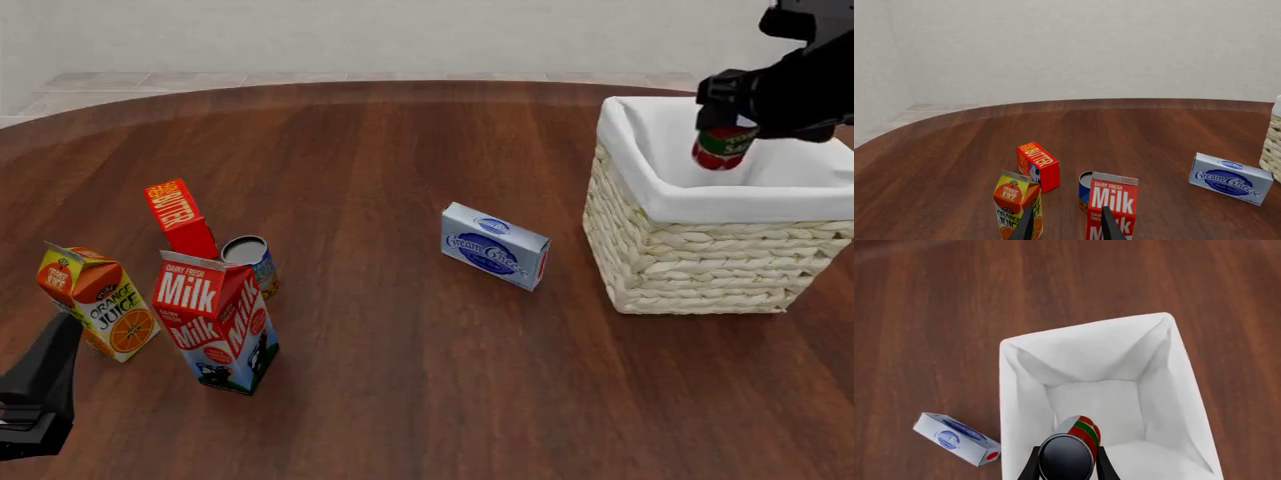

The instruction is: Pick up the tomato sauce, and put it in the basket.

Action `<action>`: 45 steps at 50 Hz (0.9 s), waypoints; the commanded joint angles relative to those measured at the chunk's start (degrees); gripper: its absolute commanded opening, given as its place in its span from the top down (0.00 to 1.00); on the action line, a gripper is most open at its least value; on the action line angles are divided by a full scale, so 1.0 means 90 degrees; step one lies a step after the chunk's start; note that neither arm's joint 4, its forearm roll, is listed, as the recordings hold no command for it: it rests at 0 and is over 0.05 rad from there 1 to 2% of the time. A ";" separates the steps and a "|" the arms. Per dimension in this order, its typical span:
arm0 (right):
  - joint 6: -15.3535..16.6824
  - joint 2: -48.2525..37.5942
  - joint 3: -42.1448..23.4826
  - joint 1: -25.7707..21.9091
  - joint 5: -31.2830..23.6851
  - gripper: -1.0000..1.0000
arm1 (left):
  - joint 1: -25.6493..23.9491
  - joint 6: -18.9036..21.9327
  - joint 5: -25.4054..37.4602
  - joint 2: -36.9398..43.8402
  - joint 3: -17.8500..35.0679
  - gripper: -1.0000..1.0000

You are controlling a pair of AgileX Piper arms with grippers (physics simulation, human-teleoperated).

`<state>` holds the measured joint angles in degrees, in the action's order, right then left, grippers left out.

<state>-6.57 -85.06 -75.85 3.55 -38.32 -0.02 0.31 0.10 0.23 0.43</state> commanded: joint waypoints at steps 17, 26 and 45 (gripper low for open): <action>-0.0145 -0.0386 0.0015 -0.0015 0.0260 1.00 | 0.0001 -0.0001 -0.0001 -0.0001 0.0000 0.00; -0.0099 -0.0510 -0.0012 0.0034 0.0308 1.00 | 0.0000 0.0000 -0.0001 -0.0001 0.0000 0.00; -0.0176 -0.0687 0.0001 0.0071 0.0444 1.00 | 0.0000 -0.0001 0.0000 0.0000 0.0000 0.00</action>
<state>-6.97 -90.43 -75.78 3.91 -35.07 -0.02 0.31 0.10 0.23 0.43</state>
